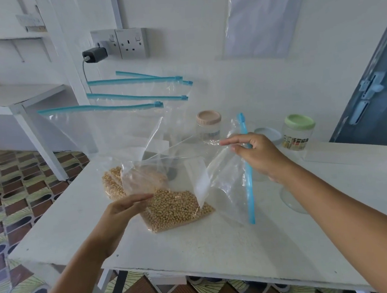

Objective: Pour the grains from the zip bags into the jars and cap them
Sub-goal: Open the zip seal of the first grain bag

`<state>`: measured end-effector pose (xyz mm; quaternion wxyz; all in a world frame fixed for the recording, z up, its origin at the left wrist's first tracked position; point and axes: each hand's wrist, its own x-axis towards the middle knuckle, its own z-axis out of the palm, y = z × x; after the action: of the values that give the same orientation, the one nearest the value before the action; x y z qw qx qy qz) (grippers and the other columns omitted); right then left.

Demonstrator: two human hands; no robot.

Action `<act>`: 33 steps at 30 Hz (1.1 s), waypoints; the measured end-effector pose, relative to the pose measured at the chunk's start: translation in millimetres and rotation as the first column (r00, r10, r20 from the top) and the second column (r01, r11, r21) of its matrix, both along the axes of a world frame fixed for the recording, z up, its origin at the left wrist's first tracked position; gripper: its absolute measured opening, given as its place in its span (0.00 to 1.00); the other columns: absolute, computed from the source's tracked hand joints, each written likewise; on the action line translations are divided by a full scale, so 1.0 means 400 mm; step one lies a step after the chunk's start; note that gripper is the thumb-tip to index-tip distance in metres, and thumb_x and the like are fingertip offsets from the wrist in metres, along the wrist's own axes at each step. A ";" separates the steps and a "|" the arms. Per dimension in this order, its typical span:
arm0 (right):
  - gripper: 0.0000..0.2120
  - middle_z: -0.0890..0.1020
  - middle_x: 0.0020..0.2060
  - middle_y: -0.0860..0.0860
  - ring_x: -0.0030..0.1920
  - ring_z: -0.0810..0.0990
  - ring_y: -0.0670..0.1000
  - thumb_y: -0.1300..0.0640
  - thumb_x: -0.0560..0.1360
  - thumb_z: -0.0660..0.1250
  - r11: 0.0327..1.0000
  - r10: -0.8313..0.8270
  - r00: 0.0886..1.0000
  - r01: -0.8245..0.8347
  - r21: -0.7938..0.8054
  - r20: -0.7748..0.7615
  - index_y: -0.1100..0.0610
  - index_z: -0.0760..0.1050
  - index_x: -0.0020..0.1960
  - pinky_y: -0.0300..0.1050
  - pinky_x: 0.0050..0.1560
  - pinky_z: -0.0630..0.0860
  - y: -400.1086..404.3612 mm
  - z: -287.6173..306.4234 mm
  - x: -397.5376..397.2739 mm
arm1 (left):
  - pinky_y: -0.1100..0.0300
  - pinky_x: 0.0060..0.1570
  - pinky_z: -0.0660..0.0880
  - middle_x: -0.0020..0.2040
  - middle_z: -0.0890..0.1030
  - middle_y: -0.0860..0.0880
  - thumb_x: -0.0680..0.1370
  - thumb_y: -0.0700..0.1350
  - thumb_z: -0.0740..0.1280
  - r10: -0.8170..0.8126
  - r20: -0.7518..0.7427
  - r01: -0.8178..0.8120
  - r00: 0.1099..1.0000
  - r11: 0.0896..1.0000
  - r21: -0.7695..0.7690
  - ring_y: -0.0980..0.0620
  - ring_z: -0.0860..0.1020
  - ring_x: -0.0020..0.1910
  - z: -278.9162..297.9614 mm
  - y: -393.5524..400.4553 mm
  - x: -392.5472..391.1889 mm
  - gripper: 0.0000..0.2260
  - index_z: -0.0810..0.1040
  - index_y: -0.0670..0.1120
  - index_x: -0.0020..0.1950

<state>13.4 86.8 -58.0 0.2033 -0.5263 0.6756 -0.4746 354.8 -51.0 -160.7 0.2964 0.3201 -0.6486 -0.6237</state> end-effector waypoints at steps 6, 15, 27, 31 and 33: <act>0.18 0.81 0.61 0.39 0.58 0.77 0.38 0.60 0.83 0.67 0.977 0.054 0.987 -0.020 0.213 -0.150 0.37 0.85 0.56 0.34 0.58 0.69 0.016 -0.005 -0.013 | 0.49 0.72 0.70 0.58 0.87 0.50 0.77 0.45 0.73 0.091 0.051 -0.090 0.994 0.996 -0.022 0.51 0.82 0.60 -0.004 -0.018 -0.038 0.11 0.88 0.54 0.58; 0.21 0.87 0.49 0.45 0.47 0.81 0.42 0.67 0.82 0.64 1.000 0.011 1.000 -0.011 -0.016 0.003 0.43 0.88 0.50 0.30 0.54 0.74 -0.018 0.029 0.011 | 0.60 0.62 0.72 0.54 0.87 0.54 0.80 0.40 0.72 0.332 -0.131 -0.336 0.934 0.942 -0.002 0.57 0.81 0.59 0.004 -0.036 -0.026 0.09 0.86 0.49 0.59; 0.19 0.87 0.48 0.43 0.52 0.86 0.47 0.68 0.81 0.66 0.996 -0.009 1.000 0.010 0.089 -0.011 0.45 0.87 0.51 0.40 0.57 0.82 -0.043 -0.005 0.063 | 0.63 0.57 0.77 0.50 0.88 0.54 0.78 0.39 0.74 0.215 0.031 -0.214 0.976 0.976 -0.038 0.59 0.84 0.49 -0.010 -0.068 -0.012 0.11 0.88 0.53 0.55; 0.18 0.88 0.44 0.41 0.48 0.86 0.46 0.68 0.81 0.66 0.998 -0.062 0.996 0.063 -0.019 0.065 0.46 0.86 0.50 0.38 0.52 0.81 -0.067 0.006 0.091 | 0.66 0.49 0.77 0.47 0.88 0.57 0.78 0.40 0.75 0.302 -0.001 -0.300 0.953 0.946 -0.124 0.63 0.83 0.43 0.009 -0.066 -0.011 0.09 0.88 0.53 0.55; 0.18 0.87 0.43 0.41 0.46 0.86 0.45 0.68 0.82 0.66 0.996 -0.072 0.994 0.076 -0.046 0.077 0.46 0.86 0.50 0.36 0.51 0.80 -0.071 0.015 0.103 | 0.65 0.52 0.78 0.49 0.88 0.59 0.78 0.40 0.75 0.329 -0.042 -0.331 0.944 0.934 -0.137 0.63 0.84 0.44 0.029 -0.059 -0.003 0.09 0.87 0.52 0.56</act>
<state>54.4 58.4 -52.1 0.1978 -0.4877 0.6746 -0.5176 353.6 -74.5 -149.2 0.4247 0.3969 -0.6256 -0.5203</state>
